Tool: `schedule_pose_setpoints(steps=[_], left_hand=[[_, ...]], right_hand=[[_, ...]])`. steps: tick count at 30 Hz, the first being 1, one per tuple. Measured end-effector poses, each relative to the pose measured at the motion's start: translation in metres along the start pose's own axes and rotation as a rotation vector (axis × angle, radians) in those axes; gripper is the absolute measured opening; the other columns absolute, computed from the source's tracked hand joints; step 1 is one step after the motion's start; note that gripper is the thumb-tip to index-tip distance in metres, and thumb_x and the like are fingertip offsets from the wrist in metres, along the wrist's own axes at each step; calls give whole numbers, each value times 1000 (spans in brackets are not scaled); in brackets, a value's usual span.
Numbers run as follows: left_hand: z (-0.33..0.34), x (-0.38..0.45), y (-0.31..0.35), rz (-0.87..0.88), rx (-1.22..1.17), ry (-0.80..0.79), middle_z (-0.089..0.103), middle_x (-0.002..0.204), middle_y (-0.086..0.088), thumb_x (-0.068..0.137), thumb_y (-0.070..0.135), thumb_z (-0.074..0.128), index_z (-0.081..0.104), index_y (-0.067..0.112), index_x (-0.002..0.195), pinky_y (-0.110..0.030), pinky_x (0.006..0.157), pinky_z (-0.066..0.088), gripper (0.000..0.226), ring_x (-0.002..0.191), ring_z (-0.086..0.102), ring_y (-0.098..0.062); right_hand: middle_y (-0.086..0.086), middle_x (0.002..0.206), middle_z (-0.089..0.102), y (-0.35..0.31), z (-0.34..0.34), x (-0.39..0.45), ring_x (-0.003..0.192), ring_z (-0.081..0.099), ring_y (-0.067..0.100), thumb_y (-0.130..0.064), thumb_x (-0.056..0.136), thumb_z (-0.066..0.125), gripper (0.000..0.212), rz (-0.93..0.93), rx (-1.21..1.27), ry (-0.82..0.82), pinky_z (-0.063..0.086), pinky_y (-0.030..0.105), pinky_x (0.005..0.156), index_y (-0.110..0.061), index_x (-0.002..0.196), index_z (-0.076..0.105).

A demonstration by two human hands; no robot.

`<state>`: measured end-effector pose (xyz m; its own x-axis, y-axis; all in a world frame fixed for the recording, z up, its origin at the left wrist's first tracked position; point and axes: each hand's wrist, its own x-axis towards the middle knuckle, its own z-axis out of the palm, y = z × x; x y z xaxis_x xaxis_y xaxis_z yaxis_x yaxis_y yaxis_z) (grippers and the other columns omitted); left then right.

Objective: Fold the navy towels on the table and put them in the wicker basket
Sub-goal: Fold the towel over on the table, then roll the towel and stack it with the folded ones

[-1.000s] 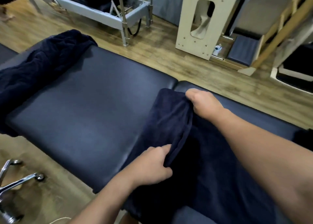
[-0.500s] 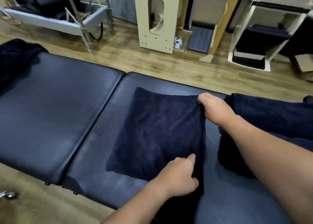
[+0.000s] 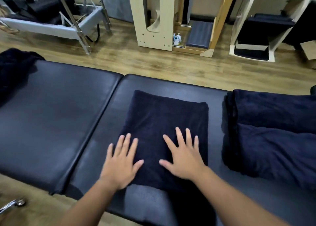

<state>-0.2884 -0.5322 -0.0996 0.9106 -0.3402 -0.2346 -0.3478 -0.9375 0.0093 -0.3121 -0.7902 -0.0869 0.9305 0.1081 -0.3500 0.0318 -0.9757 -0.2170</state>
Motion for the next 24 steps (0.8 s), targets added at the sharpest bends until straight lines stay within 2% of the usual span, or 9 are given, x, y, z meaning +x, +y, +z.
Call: schedule_pose_setpoints(steps=[2,3,6,7,9,12,17,21,24], left_hand=[[5,-2,-28,-73,-6,-84,-6,169,-6,90,76,12,3,17,162,-54,122,19,93,156,-2,-26],[5,0,-35,-83,-5,-91,-8,169,-9,90,76,12,0,13,161,-53,122,18,96,156,-3,-27],[-5,15,-34,42,49,-61,4,168,-17,88,63,34,20,5,160,-58,116,33,93,155,11,-32],[-8,25,-30,100,41,-50,3,168,-18,87,61,36,20,10,160,-59,116,32,91,155,9,-34],[-17,52,-19,175,36,-47,-10,168,-16,90,65,28,9,23,162,-59,121,20,86,156,-7,-33],[-29,99,-8,166,72,-114,-25,165,-11,94,73,13,-11,29,160,-57,123,1,83,152,-26,-30],[-51,165,-12,130,31,-195,-30,164,-5,93,77,12,-18,33,158,-59,122,4,83,152,-26,-28],[-49,164,-20,148,43,-159,-28,165,-7,98,70,13,-14,23,160,-56,123,8,83,153,-23,-29],[-30,125,-24,233,98,-64,-15,168,-12,99,65,10,-1,13,162,-58,123,8,81,154,-16,-35]], right_hand=[[9,166,-24,12,10,-11,149,-27,41,-88,81,29,99,19,-43,27,-6,61,122,-41,158,-10],[8,166,-24,20,12,-14,149,-27,39,-88,81,29,100,55,-46,36,-4,59,122,-39,158,-12],[7,165,-27,33,3,-15,149,-28,35,-79,85,35,100,230,-15,6,-4,63,121,-32,159,-14],[8,165,-27,29,-1,-13,149,-28,37,-74,85,39,101,269,-7,-4,-5,64,120,-29,159,-13],[13,164,-28,13,-8,-12,147,-29,43,-70,82,44,104,260,-2,-21,-7,65,119,-27,160,-12],[7,158,-41,-13,-6,-22,144,-37,42,-80,75,51,113,125,10,-96,-10,64,118,-44,154,-21],[-8,157,-43,3,10,-52,143,-42,23,-87,73,50,113,157,21,-107,-9,56,123,-53,148,-28],[-12,156,-43,14,16,-74,143,-42,15,-87,79,41,104,210,-2,-116,-9,53,123,-54,147,-30],[-8,165,-25,10,32,-88,150,-29,17,-84,82,35,94,235,22,-31,2,53,125,-47,157,-8]])
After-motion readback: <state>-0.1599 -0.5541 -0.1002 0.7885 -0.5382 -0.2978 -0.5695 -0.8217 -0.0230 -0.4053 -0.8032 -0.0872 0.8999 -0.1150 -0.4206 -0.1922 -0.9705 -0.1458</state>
